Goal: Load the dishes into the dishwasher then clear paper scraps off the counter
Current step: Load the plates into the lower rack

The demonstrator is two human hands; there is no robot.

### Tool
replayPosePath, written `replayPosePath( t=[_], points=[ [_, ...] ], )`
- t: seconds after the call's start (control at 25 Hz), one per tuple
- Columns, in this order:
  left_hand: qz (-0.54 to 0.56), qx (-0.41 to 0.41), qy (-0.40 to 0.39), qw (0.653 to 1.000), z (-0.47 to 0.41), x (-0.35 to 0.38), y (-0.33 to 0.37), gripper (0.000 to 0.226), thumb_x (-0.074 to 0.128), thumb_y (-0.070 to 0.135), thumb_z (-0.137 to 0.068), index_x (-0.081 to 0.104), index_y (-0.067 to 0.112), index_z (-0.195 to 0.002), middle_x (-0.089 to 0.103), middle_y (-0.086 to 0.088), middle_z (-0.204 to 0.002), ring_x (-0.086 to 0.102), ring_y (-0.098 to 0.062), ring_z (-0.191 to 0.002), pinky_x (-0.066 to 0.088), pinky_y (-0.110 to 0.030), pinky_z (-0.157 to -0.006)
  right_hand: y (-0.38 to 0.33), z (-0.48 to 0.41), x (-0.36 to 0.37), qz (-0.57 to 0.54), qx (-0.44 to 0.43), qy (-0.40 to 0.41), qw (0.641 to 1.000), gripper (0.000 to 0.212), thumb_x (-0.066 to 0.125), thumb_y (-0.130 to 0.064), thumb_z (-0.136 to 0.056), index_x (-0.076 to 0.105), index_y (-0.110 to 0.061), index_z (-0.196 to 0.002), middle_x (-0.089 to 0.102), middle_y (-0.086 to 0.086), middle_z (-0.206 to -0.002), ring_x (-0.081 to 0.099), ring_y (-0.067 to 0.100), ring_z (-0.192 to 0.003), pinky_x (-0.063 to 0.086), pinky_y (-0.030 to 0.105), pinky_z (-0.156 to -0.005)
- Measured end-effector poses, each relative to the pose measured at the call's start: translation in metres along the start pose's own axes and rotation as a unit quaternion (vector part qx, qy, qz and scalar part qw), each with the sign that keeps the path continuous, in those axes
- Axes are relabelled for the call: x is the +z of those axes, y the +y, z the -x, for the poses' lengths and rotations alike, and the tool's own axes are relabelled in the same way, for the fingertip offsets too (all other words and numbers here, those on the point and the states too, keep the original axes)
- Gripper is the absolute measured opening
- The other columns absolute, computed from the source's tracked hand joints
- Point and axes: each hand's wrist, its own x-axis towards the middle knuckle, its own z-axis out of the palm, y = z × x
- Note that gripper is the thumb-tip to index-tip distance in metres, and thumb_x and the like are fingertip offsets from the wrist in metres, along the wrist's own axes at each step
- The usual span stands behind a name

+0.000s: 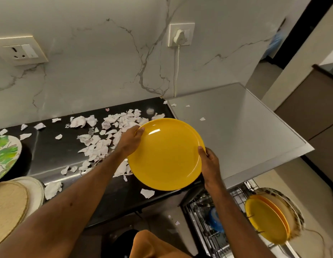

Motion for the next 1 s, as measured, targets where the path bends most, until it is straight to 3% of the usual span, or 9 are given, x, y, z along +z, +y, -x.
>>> replayPosePath(
  t=[0.12, 0.24, 0.44, 0.52, 0.6, 0.76, 0.92, 1.0],
  points=[
    [-0.002, 0.031, -0.053, 0.998, -0.005, 0.030, 0.028, 0.056, 0.040, 0.053, -0.107, 0.048, 0.017, -0.149, 0.051, -0.012, -0.151, 0.049, -0.034, -0.138, 0.043, -0.048, -0.108, -0.001, -0.008, -0.042, 0.027, 0.006, 0.032, 0.999, 0.015, 0.057, -0.019, -0.107, 0.072, -0.019, -0.106, 0.075, -0.003, -0.093, 0.068, 0.015, -0.081, 0.053, 0.028, -0.066],
    [0.023, 0.065, -0.112, 0.991, -0.010, 0.066, 0.061, 0.039, 0.054, 0.056, -0.100, 0.066, 0.021, -0.112, 0.071, -0.008, -0.114, 0.069, -0.030, -0.107, 0.054, -0.033, -0.077, 0.009, -0.005, -0.079, 0.064, 0.018, 0.077, 0.995, 0.015, 0.054, -0.015, -0.105, 0.067, -0.016, -0.098, 0.066, 0.006, -0.084, 0.057, 0.020, -0.073, 0.044, 0.031, -0.066],
    [-0.030, 0.134, -0.234, 0.962, -0.003, 0.152, 0.141, 0.035, 0.063, 0.056, -0.095, 0.068, 0.021, -0.098, 0.073, -0.001, -0.095, 0.070, -0.016, -0.081, 0.054, -0.028, -0.067, 0.022, 0.018, -0.167, 0.074, 0.025, 0.201, 0.977, 0.023, 0.057, -0.024, -0.105, 0.062, -0.024, -0.128, 0.065, -0.004, -0.110, 0.060, 0.012, -0.092, 0.045, 0.028, -0.069],
    [-0.080, 0.187, -0.271, 0.941, 0.004, 0.188, 0.171, 0.034, 0.064, 0.055, -0.095, 0.070, 0.022, -0.090, 0.071, 0.003, -0.084, 0.068, -0.014, -0.076, 0.049, -0.025, -0.064, 0.022, 0.027, -0.199, 0.101, 0.002, 0.224, 0.969, 0.025, 0.063, -0.037, -0.104, 0.060, -0.030, -0.128, 0.064, -0.014, -0.109, 0.059, 0.003, -0.094, 0.045, 0.023, -0.071],
    [-0.121, 0.229, -0.313, 0.914, 0.015, 0.224, 0.197, 0.038, 0.064, 0.053, -0.095, 0.074, 0.017, -0.091, 0.071, 0.004, -0.081, 0.069, -0.012, -0.075, 0.049, -0.024, -0.064, 0.024, 0.033, -0.232, 0.123, -0.009, 0.242, 0.962, 0.023, 0.067, -0.045, -0.101, 0.062, -0.033, -0.120, 0.061, -0.024, -0.101, 0.057, -0.007, -0.092, 0.042, 0.016, -0.071],
    [-0.157, 0.273, -0.350, 0.882, 0.030, 0.284, 0.228, 0.048, 0.063, 0.057, -0.094, 0.076, 0.011, -0.094, 0.075, -0.008, -0.084, 0.072, -0.023, -0.076, 0.056, -0.034, -0.071, 0.044, 0.039, -0.288, 0.141, -0.022, 0.295, 0.945, 0.024, 0.062, -0.043, -0.104, 0.073, -0.024, -0.111, 0.071, -0.012, -0.092, 0.062, 0.003, -0.083, 0.042, 0.024, -0.068],
    [-0.187, 0.312, -0.352, 0.863, 0.042, 0.337, 0.252, 0.048, 0.060, 0.055, -0.096, 0.077, 0.010, -0.101, 0.075, -0.009, -0.088, 0.069, -0.025, -0.078, 0.050, -0.030, -0.066, 0.067, 0.046, -0.325, 0.062, 0.007, 0.380, 0.923, 0.033, 0.037, -0.046, -0.113, 0.067, -0.033, -0.121, 0.069, -0.015, -0.099, 0.061, -0.002, -0.091, 0.048, 0.028, -0.077],
    [-0.207, 0.328, -0.356, 0.851, 0.048, 0.363, 0.260, 0.046, 0.057, 0.056, -0.097, 0.076, 0.015, -0.106, 0.074, -0.005, -0.092, 0.067, -0.022, -0.079, 0.046, -0.029, -0.070, 0.084, 0.046, -0.346, 0.073, 0.012, 0.377, 0.923, 0.023, 0.045, -0.042, -0.112, 0.065, -0.035, -0.121, 0.069, -0.016, -0.108, 0.063, -0.002, -0.100, 0.052, 0.028, -0.085]
  ],
)
